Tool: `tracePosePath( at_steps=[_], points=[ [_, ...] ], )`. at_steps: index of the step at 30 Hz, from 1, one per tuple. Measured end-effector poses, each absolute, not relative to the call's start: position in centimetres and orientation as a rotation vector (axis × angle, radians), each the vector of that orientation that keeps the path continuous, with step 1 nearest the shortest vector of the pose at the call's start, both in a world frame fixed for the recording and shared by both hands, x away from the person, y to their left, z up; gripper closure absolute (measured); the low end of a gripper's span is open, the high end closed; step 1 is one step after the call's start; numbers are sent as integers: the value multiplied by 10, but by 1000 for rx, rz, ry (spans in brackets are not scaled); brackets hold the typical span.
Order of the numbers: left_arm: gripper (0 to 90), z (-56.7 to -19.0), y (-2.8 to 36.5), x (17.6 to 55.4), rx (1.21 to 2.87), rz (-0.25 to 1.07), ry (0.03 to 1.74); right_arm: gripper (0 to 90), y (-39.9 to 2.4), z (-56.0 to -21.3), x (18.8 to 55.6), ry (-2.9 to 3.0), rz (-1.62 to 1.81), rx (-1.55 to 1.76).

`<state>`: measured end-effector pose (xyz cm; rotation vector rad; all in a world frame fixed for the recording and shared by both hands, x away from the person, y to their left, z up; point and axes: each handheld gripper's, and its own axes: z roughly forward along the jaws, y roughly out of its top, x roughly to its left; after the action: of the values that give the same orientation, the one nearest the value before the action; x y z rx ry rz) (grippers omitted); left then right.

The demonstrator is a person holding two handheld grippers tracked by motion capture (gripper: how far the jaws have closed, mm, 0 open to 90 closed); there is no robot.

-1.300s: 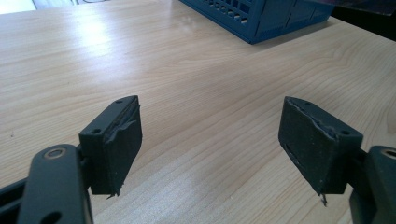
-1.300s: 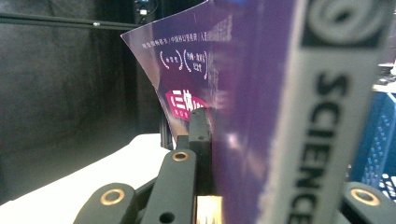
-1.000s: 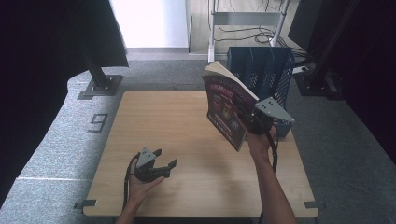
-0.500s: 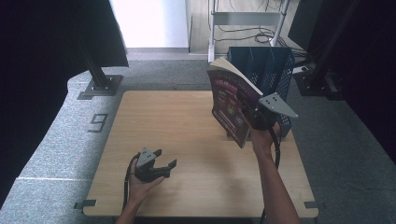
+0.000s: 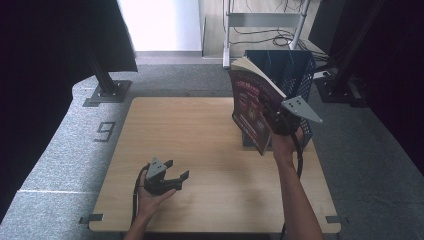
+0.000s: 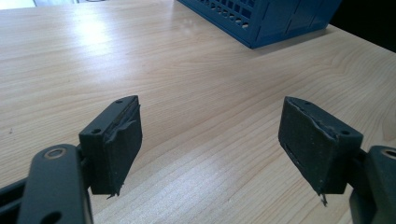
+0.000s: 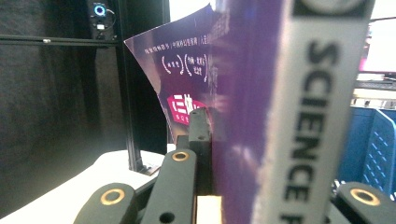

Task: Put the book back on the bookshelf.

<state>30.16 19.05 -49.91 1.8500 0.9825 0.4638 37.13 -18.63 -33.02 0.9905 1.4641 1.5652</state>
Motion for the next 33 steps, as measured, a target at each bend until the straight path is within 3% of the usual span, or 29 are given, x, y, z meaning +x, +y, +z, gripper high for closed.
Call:
tracePosePath(
  at_steps=[33],
  points=[
    [231, -499, 189, 301, 1846, 452, 977, 815, -209, -336, 399, 1369, 1490, 1088]
  ],
)
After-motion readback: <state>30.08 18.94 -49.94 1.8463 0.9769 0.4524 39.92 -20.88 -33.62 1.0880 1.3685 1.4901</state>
